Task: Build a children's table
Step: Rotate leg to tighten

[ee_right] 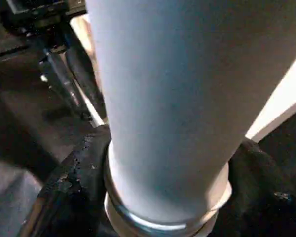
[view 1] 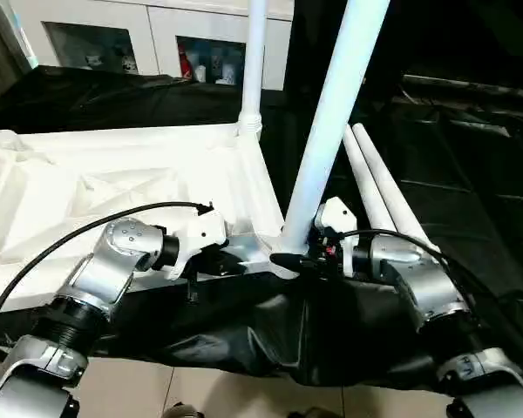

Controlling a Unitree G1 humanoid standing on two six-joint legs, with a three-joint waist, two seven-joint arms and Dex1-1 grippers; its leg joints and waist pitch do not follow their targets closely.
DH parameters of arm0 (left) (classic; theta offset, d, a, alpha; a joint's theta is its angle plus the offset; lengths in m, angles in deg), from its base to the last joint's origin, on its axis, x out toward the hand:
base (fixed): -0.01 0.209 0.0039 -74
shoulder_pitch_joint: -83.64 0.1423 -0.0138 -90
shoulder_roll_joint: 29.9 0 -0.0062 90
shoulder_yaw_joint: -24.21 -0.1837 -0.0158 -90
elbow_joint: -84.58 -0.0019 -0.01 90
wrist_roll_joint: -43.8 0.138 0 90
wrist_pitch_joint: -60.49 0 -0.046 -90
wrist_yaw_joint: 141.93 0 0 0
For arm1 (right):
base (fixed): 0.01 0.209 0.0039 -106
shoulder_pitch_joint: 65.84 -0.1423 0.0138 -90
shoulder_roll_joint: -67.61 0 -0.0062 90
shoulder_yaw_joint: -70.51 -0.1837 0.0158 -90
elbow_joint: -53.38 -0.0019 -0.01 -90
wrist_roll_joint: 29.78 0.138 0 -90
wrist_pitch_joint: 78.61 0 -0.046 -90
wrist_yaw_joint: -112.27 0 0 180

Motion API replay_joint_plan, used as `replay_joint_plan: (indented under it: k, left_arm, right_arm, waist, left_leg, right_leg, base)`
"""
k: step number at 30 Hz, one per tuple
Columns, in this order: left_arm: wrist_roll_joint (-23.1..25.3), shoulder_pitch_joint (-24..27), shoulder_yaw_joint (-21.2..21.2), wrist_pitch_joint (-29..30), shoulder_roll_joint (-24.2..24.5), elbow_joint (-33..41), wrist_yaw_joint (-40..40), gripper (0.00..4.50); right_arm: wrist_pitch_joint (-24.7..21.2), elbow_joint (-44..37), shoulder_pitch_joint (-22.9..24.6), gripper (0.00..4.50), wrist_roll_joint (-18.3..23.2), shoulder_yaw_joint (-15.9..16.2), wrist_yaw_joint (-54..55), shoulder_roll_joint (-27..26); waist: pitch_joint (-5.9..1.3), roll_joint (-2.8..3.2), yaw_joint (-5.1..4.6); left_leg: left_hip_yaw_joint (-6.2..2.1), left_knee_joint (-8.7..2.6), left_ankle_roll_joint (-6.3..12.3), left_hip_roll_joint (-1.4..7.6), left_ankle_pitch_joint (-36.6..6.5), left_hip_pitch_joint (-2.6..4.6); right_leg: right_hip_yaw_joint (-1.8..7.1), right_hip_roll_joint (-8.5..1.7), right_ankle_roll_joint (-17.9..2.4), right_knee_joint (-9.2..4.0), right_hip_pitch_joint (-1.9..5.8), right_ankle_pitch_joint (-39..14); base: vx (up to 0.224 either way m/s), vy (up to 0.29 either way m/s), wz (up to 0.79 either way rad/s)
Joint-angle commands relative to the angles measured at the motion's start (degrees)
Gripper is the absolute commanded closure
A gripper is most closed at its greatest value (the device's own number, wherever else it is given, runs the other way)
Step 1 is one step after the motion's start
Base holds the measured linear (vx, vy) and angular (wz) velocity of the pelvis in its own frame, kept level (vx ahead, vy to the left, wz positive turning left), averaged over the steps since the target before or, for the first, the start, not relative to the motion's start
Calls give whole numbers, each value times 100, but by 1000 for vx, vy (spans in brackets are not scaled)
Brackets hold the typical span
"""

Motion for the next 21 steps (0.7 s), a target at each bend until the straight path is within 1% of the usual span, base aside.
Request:
replay_joint_plan:
  k: [1,2,3,4,5,6,7,8,9,10,12,13,14,15,16,17,19,20,21]
  left_arm:
    - [240,-223,144,241,-325,-463,942,450]
    - [259,-249,160,274,-363,-509,1037,450]
    - [350,-398,238,446,-580,-757,1546,450]
    - [350,-398,239,447,-581,-758,1548,450]
    - [374,-492,277,608,-765,-877,1845,450]
    - [393,-559,294,723,-900,-952,2043,450]
    - [421,-617,287,800,-1049,-1003,2229,450]
    - [421,-617,287,800,-1049,-1003,2229,450]
    - [446,-671,230,910,-1267,-1012,2393,450]
    - [454,-680,193,930,-1339,-992,2410,450]
    - [487,-687,131,912,-1439,-967,2367,450]
    - [487,-687,131,912,-1439,-967,2367,450]
    - [506,-693,101,890,-1467,-971,2342,450]
    - [506,-693,101,890,-1467,-971,2342,450]
    - [523,-685,84,862,-1451,-979,2318,450]
    - [538,-684,78,856,-1442,-993,2321,450]
    - [546,-675,82,836,-1399,-1005,2307,450]
    - [546,-675,82,836,-1399,-1005,2307,450]
    - [522,-611,80,699,-1220,-954,2117,450]
  right_arm:
    - [-253,488,-17,175,-216,-140,1058,-313]
    - [-275,542,-27,175,-227,-169,1196,-363]
    - [-383,862,-105,175,-260,-348,1997,-664]
    - [-384,863,-105,175,-260,-349,2000,-665]
    - [-425,1112,-196,175,-232,-471,2513,-902]
    - [-433,1306,-274,175,-201,-555,2870,-1085]
    - [-440,1523,-378,175,-133,-655,3215,-1294]
    - [-440,1523,-378,175,-133,-655,3215,-1294]
    - [-402,1826,-564,175,-54,-760,3633,-1605]
    - [-385,1921,-647,175,-56,-751,3726,-1710]
    - [-277,2050,-793,175,-133,-689,3695,-1855]
    - [-277,2050,-793,175,-133,-689,3695,-1855]
    - [-190,2118,-867,140,-149,-705,3634,-1928]
    - [-190,2118,-867,140,-149,-705,3634,-1928]
    - [-133,2162,-929,119,-128,-736,3539,-1969]
    - [-75,2242,-993,106,-115,-778,3511,-2002]
    - [-33,2271,-1030,100,-99,-793,3425,-1999]
    - [-33,2271,-1030,89,-99,-793,3425,-1999]
    - [103,2191,-1038,89,-139,-717,3119,-1840]
  waist:
    - [-301,17,-3]
    - [-312,22,-14]
    - [-312,30,-7]
    - [-296,49,-23]
    - [-300,64,-13]
    - [-301,57,-39]
    - [-298,74,-58]
    - [-293,74,-56]
    - [-302,68,-65]
    - [-300,90,-73]
    - [-301,84,-75]
    - [-306,75,-79]
    - [-306,76,-85]
    - [-308,73,-93]
    - [-311,51,-100]
    - [-314,59,-103]
    - [-318,48,-120]
    - [-311,50,-130]
    - [-313,55,-129]
  left_leg:
    - [16,-358,93,104,-1050,40]
    - [8,-366,31,108,-1096,38]
    - [0,-377,-55,114,-1174,51]
    - [-13,-390,-143,105,-1340,61]
    - [-29,-397,-164,103,-1404,59]
    - [-40,-405,-202,106,-1489,52]
    - [-34,-407,-219,108,-1560,59]
    - [-49,-403,-228,91,-1609,57]
    - [-46,-404,-207,95,-1680,64]
    - [-64,-411,-211,91,-1749,62]
    - [-66,-409,-173,84,-1827,59]
    - [-72,-412,-155,86,-1821,42]
    - [-75,-420,-140,88,-1828,34]
    - [-75,-421,-137,88,-1841,27]
    - [-74,-422,-124,90,-1841,28]
    - [-74,-420,-120,90,-1836,27]
    - [-78,-425,-96,92,-1810,9]
    - [-77,-431,-88,94,-1801,2]
    - [-75,-428,-87,96,-1806,14]
  right_leg:
    - [283,-341,-1165,-474,284,-1208]
    - [288,-355,-1106,-482,297,-1428]
    - [291,-361,-977,-521,268,-1716]
    - [285,-350,-888,-554,242,-2007]
    - [277,-357,-830,-563,253,-2128]
    - [275,-366,-766,-582,237,-2272]
    - [285,-365,-756,-602,208,-2316]
    - [271,-366,-728,-610,203,-2403]
    - [271,-365,-680,-628,204,-2496]
    - [257,-362,-641,-634,196,-2563]
    - [251,-355,-583,-657,182,-2590]
    - [249,-357,-574,-649,189,-2540]
    - [247,-352,-571,-648,194,-2496]
    - [247,-354,-581,-645,191,-2484]
    - [242,-349,-582,-645,193,-2463]
    - [247,-356,-594,-640,189,-2441]
    - [248,-358,-633,-629,198,-2376]
    - [248,-354,-647,-630,198,-2348]
    - [249,-355,-655,-630,191,-2339]
  base:
    - [0,0,0]
    - [-59,-5,1]
    - [-60,-4,0]
    - [-60,-4,0]
    - [-57,-1,-1]
    - [0,0,0]
    - [0,0,0]
    - [0,0,0]
    - [0,0,0]
    - [0,0,0]
    - [0,0,0]
    - [0,0,0]
    - [0,0,0]
    - [0,0,0]
    - [0,0,0]
    - [0,0,0]
    - [0,0,0]
    - [0,0,0]
    - [0,0,0]
